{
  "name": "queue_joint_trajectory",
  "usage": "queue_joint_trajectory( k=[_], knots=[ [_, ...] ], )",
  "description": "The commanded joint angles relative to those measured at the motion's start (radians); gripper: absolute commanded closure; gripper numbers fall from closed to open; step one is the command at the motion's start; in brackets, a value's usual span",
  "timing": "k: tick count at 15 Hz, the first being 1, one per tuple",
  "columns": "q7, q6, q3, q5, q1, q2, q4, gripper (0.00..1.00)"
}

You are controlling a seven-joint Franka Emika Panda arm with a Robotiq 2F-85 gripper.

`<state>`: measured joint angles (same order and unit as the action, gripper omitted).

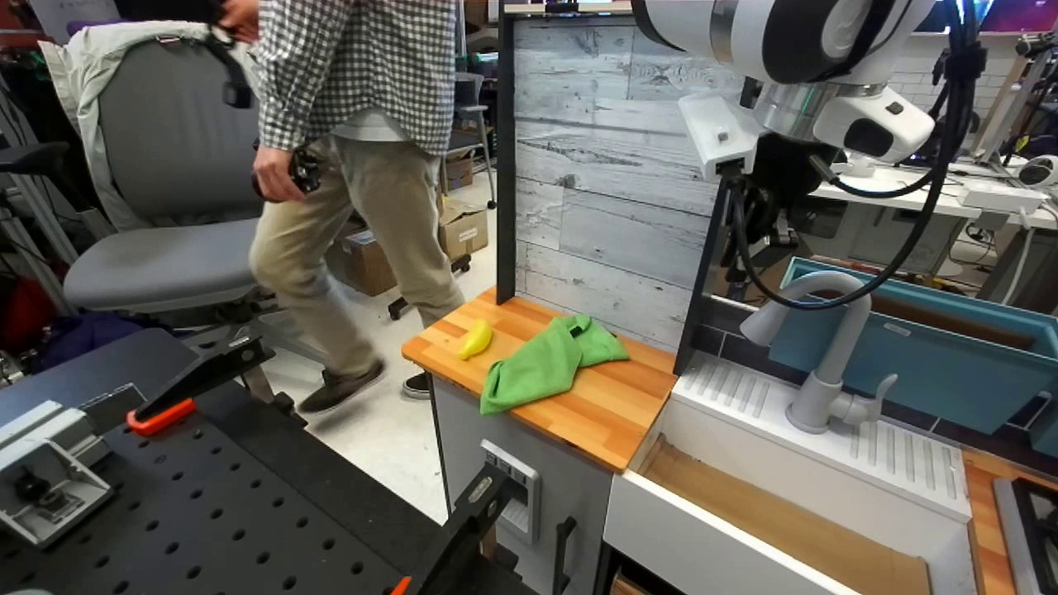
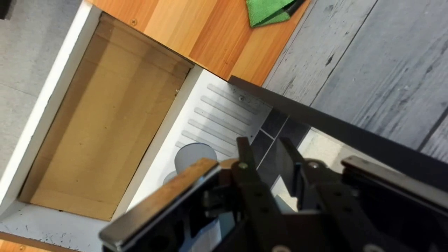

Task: Move the tap to the left

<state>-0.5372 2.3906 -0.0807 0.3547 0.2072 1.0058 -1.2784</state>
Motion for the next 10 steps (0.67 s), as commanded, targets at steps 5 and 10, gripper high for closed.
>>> queue_joint_trajectory(
  k=[5,10],
  knots=[
    [0.015,-0.041,0.005,0.017,0.016,0.01,0.064,0.16],
    [0.029,-0.007,-0.029,-0.004,0.025,0.021,0.081,0.0]
  ],
)
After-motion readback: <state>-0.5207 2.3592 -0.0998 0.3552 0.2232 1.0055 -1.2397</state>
